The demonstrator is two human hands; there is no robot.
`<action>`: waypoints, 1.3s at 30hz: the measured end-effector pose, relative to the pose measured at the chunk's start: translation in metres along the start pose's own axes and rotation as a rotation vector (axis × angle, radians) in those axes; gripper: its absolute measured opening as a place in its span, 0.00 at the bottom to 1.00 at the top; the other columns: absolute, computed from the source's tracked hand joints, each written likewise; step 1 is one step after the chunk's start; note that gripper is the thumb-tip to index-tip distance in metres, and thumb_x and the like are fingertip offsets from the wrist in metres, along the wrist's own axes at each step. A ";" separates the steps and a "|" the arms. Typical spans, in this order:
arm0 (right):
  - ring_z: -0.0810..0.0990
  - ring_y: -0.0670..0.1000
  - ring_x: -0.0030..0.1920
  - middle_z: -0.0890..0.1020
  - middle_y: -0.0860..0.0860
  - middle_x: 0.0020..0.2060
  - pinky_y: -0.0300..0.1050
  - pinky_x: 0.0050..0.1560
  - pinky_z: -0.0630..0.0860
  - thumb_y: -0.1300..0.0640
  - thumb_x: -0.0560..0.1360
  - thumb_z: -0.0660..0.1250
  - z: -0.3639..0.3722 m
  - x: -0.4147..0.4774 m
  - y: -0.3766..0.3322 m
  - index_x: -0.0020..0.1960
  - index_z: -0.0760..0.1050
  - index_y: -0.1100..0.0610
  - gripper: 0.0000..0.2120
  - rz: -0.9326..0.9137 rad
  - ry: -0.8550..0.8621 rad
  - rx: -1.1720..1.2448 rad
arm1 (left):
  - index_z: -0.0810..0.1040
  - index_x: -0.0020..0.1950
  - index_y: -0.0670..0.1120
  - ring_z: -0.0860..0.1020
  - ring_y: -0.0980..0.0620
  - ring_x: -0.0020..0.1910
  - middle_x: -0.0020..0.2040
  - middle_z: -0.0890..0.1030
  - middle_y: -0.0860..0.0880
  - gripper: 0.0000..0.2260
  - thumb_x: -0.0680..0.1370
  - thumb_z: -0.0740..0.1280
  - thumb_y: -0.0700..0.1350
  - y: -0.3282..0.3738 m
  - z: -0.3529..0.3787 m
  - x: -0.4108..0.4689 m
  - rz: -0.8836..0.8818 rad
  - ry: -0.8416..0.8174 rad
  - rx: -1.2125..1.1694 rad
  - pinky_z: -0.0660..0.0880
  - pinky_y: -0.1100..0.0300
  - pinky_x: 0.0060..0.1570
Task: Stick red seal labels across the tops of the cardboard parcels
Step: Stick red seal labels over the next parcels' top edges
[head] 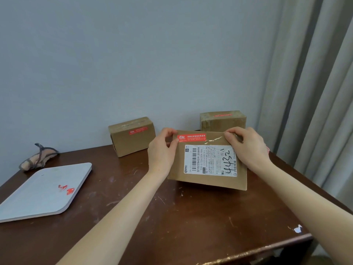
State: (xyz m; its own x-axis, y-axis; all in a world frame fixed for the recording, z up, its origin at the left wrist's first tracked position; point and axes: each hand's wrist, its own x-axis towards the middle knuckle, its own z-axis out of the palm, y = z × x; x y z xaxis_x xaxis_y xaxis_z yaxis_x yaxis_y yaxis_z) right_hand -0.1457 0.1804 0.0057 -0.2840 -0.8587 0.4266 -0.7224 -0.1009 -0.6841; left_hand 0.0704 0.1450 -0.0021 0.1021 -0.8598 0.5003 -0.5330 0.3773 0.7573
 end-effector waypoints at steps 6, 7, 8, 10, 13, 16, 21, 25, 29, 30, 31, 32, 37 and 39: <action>0.71 0.48 0.48 0.73 0.48 0.46 0.37 0.38 0.62 0.46 0.80 0.60 0.004 -0.006 0.003 0.55 0.79 0.46 0.11 -0.028 0.053 -0.016 | 0.78 0.52 0.52 0.77 0.62 0.43 0.47 0.79 0.59 0.05 0.77 0.68 0.46 0.000 0.003 0.001 0.001 0.036 -0.011 0.70 0.70 0.42; 0.71 0.48 0.48 0.73 0.48 0.46 0.35 0.38 0.61 0.46 0.80 0.60 0.004 -0.007 0.003 0.55 0.79 0.46 0.11 -0.033 0.061 -0.021 | 0.79 0.52 0.52 0.77 0.62 0.42 0.47 0.80 0.59 0.05 0.77 0.68 0.45 0.000 0.004 0.000 0.003 0.045 0.000 0.70 0.70 0.42; 0.71 0.49 0.49 0.72 0.48 0.45 0.32 0.38 0.59 0.46 0.80 0.60 0.004 -0.009 0.003 0.55 0.79 0.46 0.11 -0.038 0.068 -0.031 | 0.79 0.52 0.51 0.76 0.62 0.42 0.47 0.80 0.58 0.05 0.76 0.68 0.45 0.000 0.004 0.000 0.004 0.055 0.012 0.69 0.72 0.41; 0.72 0.49 0.49 0.72 0.48 0.45 0.30 0.38 0.57 0.45 0.79 0.60 0.006 -0.011 0.004 0.55 0.78 0.45 0.11 -0.048 0.083 -0.060 | 0.79 0.52 0.50 0.77 0.62 0.41 0.46 0.80 0.57 0.06 0.76 0.68 0.45 0.001 0.005 -0.001 0.000 0.075 0.028 0.68 0.73 0.40; 0.73 0.51 0.50 0.72 0.47 0.44 0.40 0.37 0.61 0.44 0.79 0.60 0.008 -0.014 0.005 0.54 0.78 0.44 0.11 -0.061 0.113 -0.083 | 0.80 0.53 0.49 0.77 0.59 0.42 0.46 0.80 0.56 0.06 0.76 0.68 0.45 0.003 0.006 -0.002 -0.013 0.095 0.037 0.70 0.67 0.44; 0.74 0.51 0.50 0.72 0.47 0.45 0.44 0.40 0.63 0.43 0.79 0.60 0.010 -0.015 0.006 0.54 0.78 0.44 0.11 -0.078 0.122 -0.088 | 0.80 0.53 0.48 0.77 0.60 0.44 0.46 0.81 0.55 0.06 0.76 0.69 0.45 0.004 0.005 -0.004 -0.020 0.109 0.032 0.69 0.70 0.43; 0.73 0.51 0.52 0.72 0.48 0.45 0.44 0.41 0.63 0.45 0.79 0.60 0.010 -0.014 0.003 0.53 0.79 0.45 0.11 -0.084 0.124 -0.096 | 0.81 0.52 0.48 0.77 0.59 0.45 0.46 0.82 0.55 0.06 0.76 0.69 0.46 0.004 0.002 -0.003 -0.028 0.112 0.057 0.66 0.72 0.41; 0.73 0.52 0.53 0.73 0.48 0.47 0.44 0.42 0.63 0.44 0.79 0.59 0.012 -0.014 0.003 0.53 0.79 0.45 0.11 -0.085 0.128 -0.111 | 0.81 0.51 0.48 0.77 0.59 0.45 0.47 0.83 0.53 0.06 0.76 0.69 0.46 0.002 0.002 -0.001 -0.043 0.108 0.064 0.65 0.74 0.39; 0.73 0.53 0.53 0.73 0.49 0.48 0.44 0.42 0.63 0.43 0.79 0.59 0.013 -0.014 0.004 0.55 0.78 0.45 0.12 -0.085 0.136 -0.149 | 0.81 0.51 0.47 0.78 0.56 0.49 0.47 0.82 0.52 0.05 0.76 0.69 0.45 0.003 0.003 0.003 -0.035 0.089 0.084 0.68 0.69 0.44; 0.73 0.53 0.53 0.73 0.49 0.48 0.44 0.42 0.63 0.43 0.79 0.59 0.014 -0.014 0.005 0.55 0.78 0.45 0.12 -0.088 0.140 -0.150 | 0.81 0.50 0.47 0.78 0.56 0.48 0.47 0.82 0.53 0.05 0.76 0.69 0.45 0.003 0.002 0.004 -0.035 0.085 0.088 0.69 0.67 0.45; 0.73 0.53 0.53 0.73 0.49 0.47 0.44 0.42 0.64 0.43 0.79 0.59 0.014 -0.014 0.005 0.55 0.78 0.45 0.12 -0.092 0.143 -0.148 | 0.81 0.50 0.48 0.78 0.56 0.48 0.46 0.82 0.53 0.05 0.76 0.69 0.46 0.003 0.002 0.004 -0.035 0.084 0.095 0.69 0.65 0.45; 0.72 0.53 0.53 0.73 0.49 0.47 0.44 0.42 0.64 0.43 0.79 0.59 0.014 -0.015 0.005 0.55 0.78 0.45 0.12 -0.096 0.145 -0.145 | 0.81 0.49 0.48 0.77 0.56 0.47 0.46 0.82 0.53 0.04 0.76 0.68 0.46 0.004 0.002 0.004 -0.034 0.085 0.103 0.68 0.65 0.45; 0.73 0.53 0.52 0.73 0.49 0.48 0.44 0.41 0.65 0.44 0.79 0.59 0.014 -0.016 0.006 0.55 0.78 0.46 0.12 -0.114 0.151 -0.147 | 0.81 0.47 0.49 0.76 0.57 0.46 0.45 0.82 0.53 0.03 0.76 0.68 0.45 0.006 0.001 0.003 -0.023 0.092 0.142 0.67 0.65 0.45; 0.73 0.53 0.52 0.73 0.48 0.48 0.44 0.41 0.64 0.43 0.79 0.59 0.014 -0.016 0.006 0.55 0.78 0.46 0.12 -0.115 0.148 -0.154 | 0.81 0.48 0.48 0.76 0.58 0.46 0.45 0.82 0.53 0.03 0.76 0.68 0.45 0.006 0.001 0.003 -0.021 0.091 0.156 0.67 0.65 0.45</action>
State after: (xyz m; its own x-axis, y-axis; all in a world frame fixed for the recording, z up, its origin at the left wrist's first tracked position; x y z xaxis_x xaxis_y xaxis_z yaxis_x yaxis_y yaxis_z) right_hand -0.1370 0.1863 -0.0136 -0.2752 -0.7619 0.5864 -0.8398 -0.1064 -0.5324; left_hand 0.0668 0.1445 0.0041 0.1866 -0.8294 0.5266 -0.6528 0.2959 0.6973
